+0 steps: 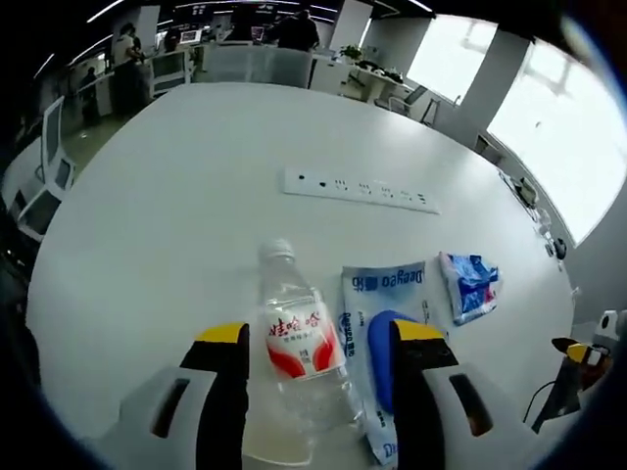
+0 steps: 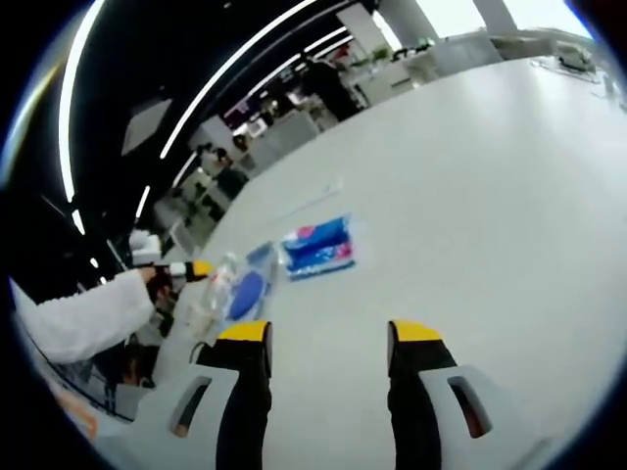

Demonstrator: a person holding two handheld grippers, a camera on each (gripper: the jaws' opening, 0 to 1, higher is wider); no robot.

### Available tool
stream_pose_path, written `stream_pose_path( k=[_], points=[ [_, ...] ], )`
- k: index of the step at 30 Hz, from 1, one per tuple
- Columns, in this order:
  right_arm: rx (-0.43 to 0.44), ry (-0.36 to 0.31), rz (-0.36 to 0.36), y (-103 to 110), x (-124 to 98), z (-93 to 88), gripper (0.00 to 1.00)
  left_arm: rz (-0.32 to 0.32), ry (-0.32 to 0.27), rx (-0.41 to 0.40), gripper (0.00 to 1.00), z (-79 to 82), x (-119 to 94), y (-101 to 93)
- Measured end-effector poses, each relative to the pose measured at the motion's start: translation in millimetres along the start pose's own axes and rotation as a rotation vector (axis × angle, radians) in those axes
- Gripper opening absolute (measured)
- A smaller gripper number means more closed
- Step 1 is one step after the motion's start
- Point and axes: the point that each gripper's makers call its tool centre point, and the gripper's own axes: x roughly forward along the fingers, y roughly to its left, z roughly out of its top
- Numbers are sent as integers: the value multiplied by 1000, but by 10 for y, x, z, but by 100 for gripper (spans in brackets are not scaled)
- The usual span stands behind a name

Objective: Arrange the tabletop items into an orderly group along one side of the table until the central work area is clear of visible clutter.

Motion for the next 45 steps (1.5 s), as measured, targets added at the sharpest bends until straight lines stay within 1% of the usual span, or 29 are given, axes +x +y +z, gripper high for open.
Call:
stream_pose_path(
  k=[5,9,11,14,22,23,27,29,33,36,38,41,44,45],
  points=[
    [10,10,-7,-22,40,-11,45,7,26,-9,55,-13,103,26],
    [24,18,-7,-24,73,-24,45,3,62,-13,55,-46,221,44],
    [43,21,-3,-17,83,-21,44,13,81,-13,55,-65,277,69],
    [34,29,-7,-30,94,-25,44,18,98,-10,55,-79,352,71],
    [78,46,-20,-92,148,-97,42,47,109,-18,56,-121,462,95],
    [79,50,-20,-93,158,-107,42,63,100,-2,53,-103,463,125],
    [78,57,-27,-98,178,-118,41,81,98,-10,48,-81,480,168],
    [78,60,-22,-88,197,-109,40,88,96,-11,47,-78,482,174],
    [60,74,-16,-70,228,-101,39,128,83,5,47,-87,505,167],
    [59,60,-16,-56,227,-52,38,154,89,36,47,-104,516,164],
    [65,49,-13,-49,219,-24,37,168,94,26,44,-99,513,190],
    [64,32,-16,-46,184,7,37,170,101,-20,42,-92,501,213],
    [67,17,-21,-62,133,16,37,168,101,-15,41,-93,445,205],
    [69,10,-24,-69,106,16,37,164,89,-12,40,-67,405,201]
  ],
)
